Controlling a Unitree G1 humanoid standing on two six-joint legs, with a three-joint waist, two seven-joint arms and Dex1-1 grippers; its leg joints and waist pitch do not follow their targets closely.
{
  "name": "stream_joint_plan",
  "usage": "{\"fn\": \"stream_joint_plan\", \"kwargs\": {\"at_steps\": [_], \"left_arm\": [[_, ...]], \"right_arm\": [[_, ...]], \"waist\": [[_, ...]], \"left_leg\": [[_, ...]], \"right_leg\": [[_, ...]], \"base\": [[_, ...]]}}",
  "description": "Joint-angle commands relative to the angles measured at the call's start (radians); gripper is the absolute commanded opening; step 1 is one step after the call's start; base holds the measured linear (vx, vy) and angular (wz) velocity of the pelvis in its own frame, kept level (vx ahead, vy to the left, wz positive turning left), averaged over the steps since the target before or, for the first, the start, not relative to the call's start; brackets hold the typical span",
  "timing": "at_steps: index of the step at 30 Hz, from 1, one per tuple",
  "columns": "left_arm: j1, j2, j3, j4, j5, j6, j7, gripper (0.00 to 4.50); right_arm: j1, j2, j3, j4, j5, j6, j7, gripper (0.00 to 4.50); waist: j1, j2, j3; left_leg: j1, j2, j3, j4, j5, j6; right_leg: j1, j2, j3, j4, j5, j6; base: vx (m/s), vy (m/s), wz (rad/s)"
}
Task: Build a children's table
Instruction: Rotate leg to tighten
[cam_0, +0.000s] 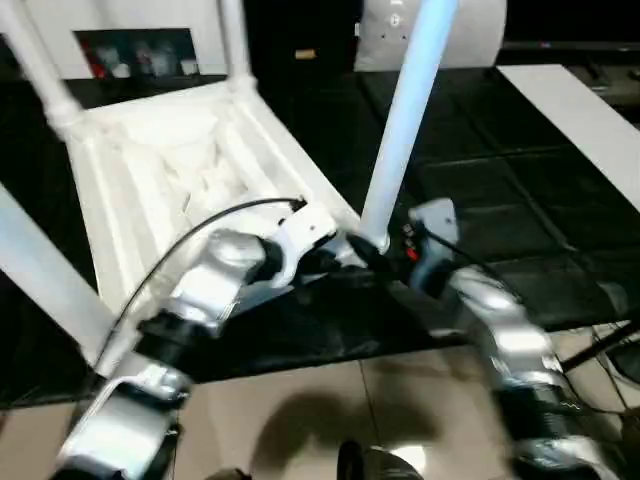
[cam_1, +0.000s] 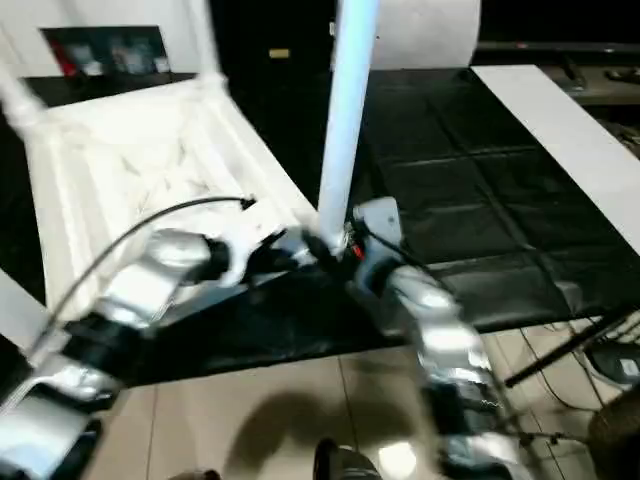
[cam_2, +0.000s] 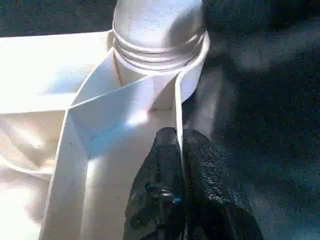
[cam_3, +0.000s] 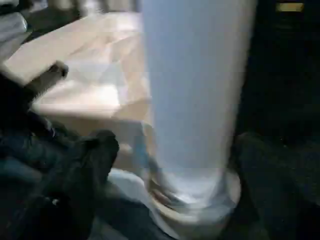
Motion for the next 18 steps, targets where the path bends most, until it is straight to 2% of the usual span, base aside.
{"fn": "stream_joint_plan", "kwargs": {"at_steps": [1, 3, 8, 11, 13, 14, 15, 17, 18], "left_arm": [[0.015, 0.021, -0.045, -0.002, 0.000, -0.038, -0.088, 0.00], [0.017, 0.041, -0.057, 0.004, -0.005, -0.079, -0.131, 0.00], [0.029, 0.100, -0.108, 0.005, -0.011, -0.192, -0.265, 0.00], [0.028, 0.124, -0.129, 0.012, -0.006, -0.233, -0.315, 0.00], [0.020, 0.141, -0.151, 0.032, 0.012, -0.285, -0.352, 0.00], [0.020, 0.141, -0.151, 0.032, 0.012, -0.285, -0.352, 0.00], [0.013, 0.143, -0.161, 0.042, 0.019, -0.308, -0.369, 0.00], [0.008, 0.143, -0.168, 0.046, 0.021, -0.321, -0.379, 0.00], [0.006, 0.142, -0.172, 0.047, 0.021, -0.328, -0.386, 0.00]], "right_arm": [[0.011, -0.037, 0.008, -0.038, 0.030, -0.015, 0.096, 4.43], [0.016, -0.073, 0.011, -0.044, 0.046, -0.017, 0.151, 4.43], [0.014, -0.150, 0.044, -0.031, 0.042, -0.058, 0.272, 4.43], [0.010, -0.183, 0.070, -0.022, 0.041, -0.083, 0.340, 4.43], [0.004, -0.210, 0.106, -0.010, 0.025, -0.127, 0.406, 4.43], [0.004, -0.210, 0.106, -0.010, 0.025, -0.127, 0.406, 4.43], [-0.004, -0.220, 0.131, 0.009, 0.017, -0.142, 0.451, 4.43], [-0.011, -0.225, 0.151, 0.023, 0.016, -0.149, 0.488, 4.43], [-0.018, -0.227, 0.162, 0.030, 0.018, -0.147, 0.506, 4.43]], "waist": [[0.004, 0.008, -0.069], [0.011, 0.008, -0.069], [0.023, 0.011, -0.078], [0.032, 0.012, -0.077], [0.037, 0.012, -0.077], [0.038, 0.007, -0.076], [0.039, 0.005, -0.076], [0.046, 0.006, -0.074], [0.048, 0.000, -0.074]], "left_leg": [[0.006, 0.041, -0.008, -0.065, -0.157, 0.130], [0.006, 0.041, -0.008, -0.064, -0.157, 0.126], [0.007, 0.047, -0.007, -0.062, -0.101, 0.133], [0.009, 0.048, -0.004, -0.062, -0.087, 0.143], [0.009, 0.049, -0.004, -0.062, -0.091, 0.142], [0.010, 0.048, -0.003, -0.063, -0.102, 0.139], [0.009, 0.048, -0.003, -0.063, -0.104, 0.137], [0.010, 0.049, -0.002, -0.063, -0.121, 0.126], [0.009, 0.049, -0.002, -0.064, -0.119, 0.121]], "right_leg": [[0.077, -0.069, 0.055, -0.066, -0.400, -0.157], [0.077, -0.070, 0.057, -0.064, -0.400, -0.155], [0.078, -0.070, 0.059, -0.046, -0.288, -0.194], [0.078, -0.070, 0.061, -0.040, -0.257, -0.208], [0.078, -0.071, 0.061, -0.041, -0.259, -0.210], [0.078, -0.073, 0.061, -0.041, -0.277, -0.206], [0.078, -0.074, 0.061, -0.043, -0.286, -0.204], [0.077, -0.074, 0.061, -0.048, -0.329, -0.191], [0.078, -0.074, 0.062, -0.048, -0.334, -0.186]], "base": [[0.000, 0.000, 0.00], [0.000, 0.000, 0.00], [0.000, 0.000, 0.00], [0.000, 0.000, 0.00], [0.000, 0.000, 0.00], [0.000, 0.000, 0.00], [0.000, 0.000, 0.00], [0.000, 0.000, 0.00], [0.000, 0.000, 0.00]]}}
